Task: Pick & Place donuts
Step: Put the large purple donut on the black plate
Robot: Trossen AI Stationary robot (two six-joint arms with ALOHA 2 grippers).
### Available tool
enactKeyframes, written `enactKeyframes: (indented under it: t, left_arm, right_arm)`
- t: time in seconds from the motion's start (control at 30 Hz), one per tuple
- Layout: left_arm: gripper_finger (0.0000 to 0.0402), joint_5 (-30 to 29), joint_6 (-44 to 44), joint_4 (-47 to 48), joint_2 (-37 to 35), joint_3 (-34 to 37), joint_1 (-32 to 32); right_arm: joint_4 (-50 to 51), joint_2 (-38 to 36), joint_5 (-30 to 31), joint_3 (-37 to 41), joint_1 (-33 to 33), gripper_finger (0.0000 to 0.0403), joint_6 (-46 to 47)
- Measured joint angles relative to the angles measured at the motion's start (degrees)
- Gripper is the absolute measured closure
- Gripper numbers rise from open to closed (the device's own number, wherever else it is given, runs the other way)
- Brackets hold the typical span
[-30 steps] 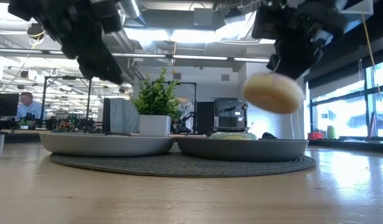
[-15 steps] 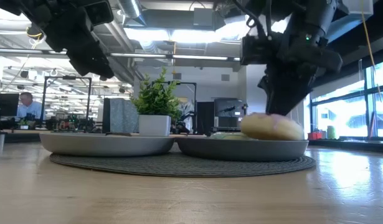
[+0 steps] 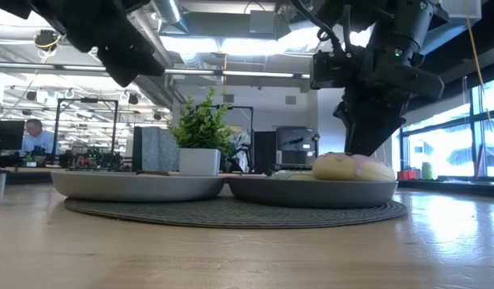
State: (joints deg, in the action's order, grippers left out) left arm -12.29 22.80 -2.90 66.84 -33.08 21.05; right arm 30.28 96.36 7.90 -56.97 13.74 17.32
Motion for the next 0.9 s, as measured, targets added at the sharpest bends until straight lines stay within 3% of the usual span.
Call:
enactKeyframes:
  t: [0.4,0.6,0.73,0.9]
  left_arm:
    - [0.0251,1.7,0.3,-2.5,2.1,0.0,3.0]
    - [0.025,1.4,-1.5,-2.2,2.9,-1.3,6.6]
    - [0.0253,1.2,0.1,5.6,5.1,-5.5,9.2]
    - [0.025,-1.5,10.7,21.7,8.3,-12.5,11.9]
  right_arm:
    - [0.0,0.0,0.0,0.0,0.0,0.03,0.5]
    - [0.0,0.0,0.2,0.0,0.0,0.0284,0.6]
    - [0.0,-0.1,0.2,0.0,0.0,0.0283,2.0]
    - [0.6,-0.2,0.6,0.0,0.0,0.0283,3.4]
